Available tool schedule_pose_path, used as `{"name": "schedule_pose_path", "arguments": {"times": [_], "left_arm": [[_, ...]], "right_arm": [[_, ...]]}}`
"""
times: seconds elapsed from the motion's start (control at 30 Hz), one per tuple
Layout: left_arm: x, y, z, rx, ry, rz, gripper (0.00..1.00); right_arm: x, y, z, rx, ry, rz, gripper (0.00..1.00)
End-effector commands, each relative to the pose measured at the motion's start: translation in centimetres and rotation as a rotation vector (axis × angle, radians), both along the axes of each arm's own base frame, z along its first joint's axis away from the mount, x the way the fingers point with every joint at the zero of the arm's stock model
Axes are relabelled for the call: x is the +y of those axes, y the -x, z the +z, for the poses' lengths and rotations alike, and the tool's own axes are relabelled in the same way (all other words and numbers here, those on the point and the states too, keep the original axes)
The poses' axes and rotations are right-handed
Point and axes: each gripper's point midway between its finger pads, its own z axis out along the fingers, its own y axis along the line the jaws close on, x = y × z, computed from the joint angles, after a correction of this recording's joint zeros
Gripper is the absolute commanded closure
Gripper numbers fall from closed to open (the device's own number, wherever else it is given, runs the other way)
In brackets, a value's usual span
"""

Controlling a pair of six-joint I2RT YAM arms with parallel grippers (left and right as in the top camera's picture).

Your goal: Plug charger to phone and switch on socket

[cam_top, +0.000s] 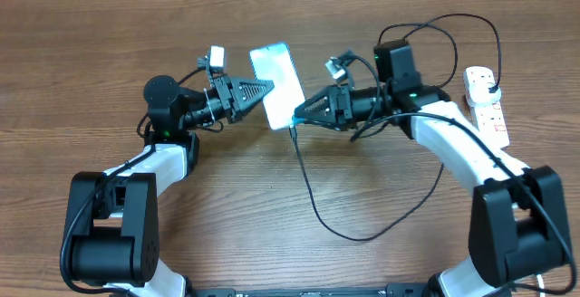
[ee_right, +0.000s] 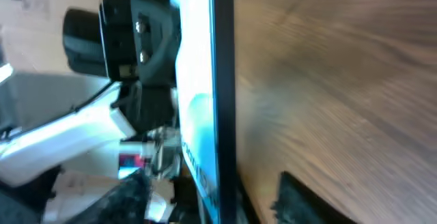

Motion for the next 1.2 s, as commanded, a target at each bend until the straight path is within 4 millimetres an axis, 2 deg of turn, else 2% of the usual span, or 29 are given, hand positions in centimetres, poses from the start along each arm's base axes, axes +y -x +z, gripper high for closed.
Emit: {"name": "schedule_pose_path", "arguments": {"times": [0.0,0.13,0.3,0.33,0.57,0.77,1.0,1.1,1.17], "left_arm": [[0.3,0.9,-0.2,-0.077,-0.035,-0.051,0.95],[0.3,0.7,-1.3,-0.073,-0.066,-0.041,0.96],[-0.9,1.4,-4.3,-0.025,-0.142,-0.053,0.96],[-1.5,1.8,-5.4,-0.013,-0.175,-0.061,0.96],[-3.4,2.6,-9.1,0.016,-0.346,-0.064,0.96],[-4.1,1.2,-9.8,-0.011,-0.556,-0.052,0.96],[-3.0,-1.1,-9.2,-0.041,-0.73,-0.023,0.96],[-3.1,-1.7,-10.1,-0.011,-0.731,-0.035,0.96],[-3.6,-2.1,-11.5,0.027,-0.714,-0.069,0.96]], "right_arm": [[-3.0,-0.7,2.0,-0.22,0.09,-0.064,0.36],[-5.5,-0.6,2.6,-0.262,0.186,-0.133,0.27],[-7.3,-0.4,3.0,-0.298,0.31,-0.209,0.24],[-7.6,-0.2,3.1,-0.318,0.331,-0.214,0.24],[-7.9,0.6,4.1,-0.334,0.345,-0.227,0.23],[-8.0,1.0,4.1,-0.321,0.349,-0.224,0.23],[-8.1,1.1,3.9,-0.314,0.355,-0.222,0.23],[-8.1,1.2,3.9,-0.313,0.355,-0.222,0.22],[-8.1,1.3,3.8,-0.306,0.357,-0.22,0.22]]}}
